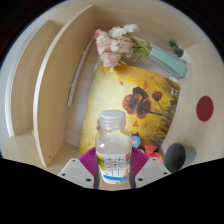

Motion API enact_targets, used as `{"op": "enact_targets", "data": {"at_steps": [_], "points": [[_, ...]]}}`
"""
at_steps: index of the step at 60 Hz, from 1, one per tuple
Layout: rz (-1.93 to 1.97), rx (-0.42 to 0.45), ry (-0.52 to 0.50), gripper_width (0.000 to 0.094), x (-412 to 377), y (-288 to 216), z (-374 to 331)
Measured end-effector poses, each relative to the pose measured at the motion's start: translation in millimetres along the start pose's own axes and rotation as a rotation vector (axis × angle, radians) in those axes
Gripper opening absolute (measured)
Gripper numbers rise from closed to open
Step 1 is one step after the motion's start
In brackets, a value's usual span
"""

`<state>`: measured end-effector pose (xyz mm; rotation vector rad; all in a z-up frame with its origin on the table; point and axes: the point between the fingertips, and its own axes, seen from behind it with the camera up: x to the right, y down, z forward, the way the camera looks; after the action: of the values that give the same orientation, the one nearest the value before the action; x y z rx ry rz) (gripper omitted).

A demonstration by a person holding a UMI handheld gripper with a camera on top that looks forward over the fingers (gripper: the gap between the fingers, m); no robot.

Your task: Pour water

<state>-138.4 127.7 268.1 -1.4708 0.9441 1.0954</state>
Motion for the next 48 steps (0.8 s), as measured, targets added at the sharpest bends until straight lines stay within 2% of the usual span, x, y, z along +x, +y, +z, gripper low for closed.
{"op": "enact_targets", "data": {"at_steps": [7, 20, 28, 38, 48], "points": [[-0.332, 0.034, 0.034, 0.0415, -12.4, -46.2, -14.2], [-0.815, 0.092, 0.209, 0.0432, 28.8, -134.2, -31.5], [-1.026, 0.044, 0.318, 0.0431, 83.2, -156.3, -31.3], [-1.158, -0.031, 0.410, 0.0431, 157.4, -160.0, -26.4], [-1.218, -0.106, 0.445, 0.0431, 211.0, -148.5, -19.5]]}}
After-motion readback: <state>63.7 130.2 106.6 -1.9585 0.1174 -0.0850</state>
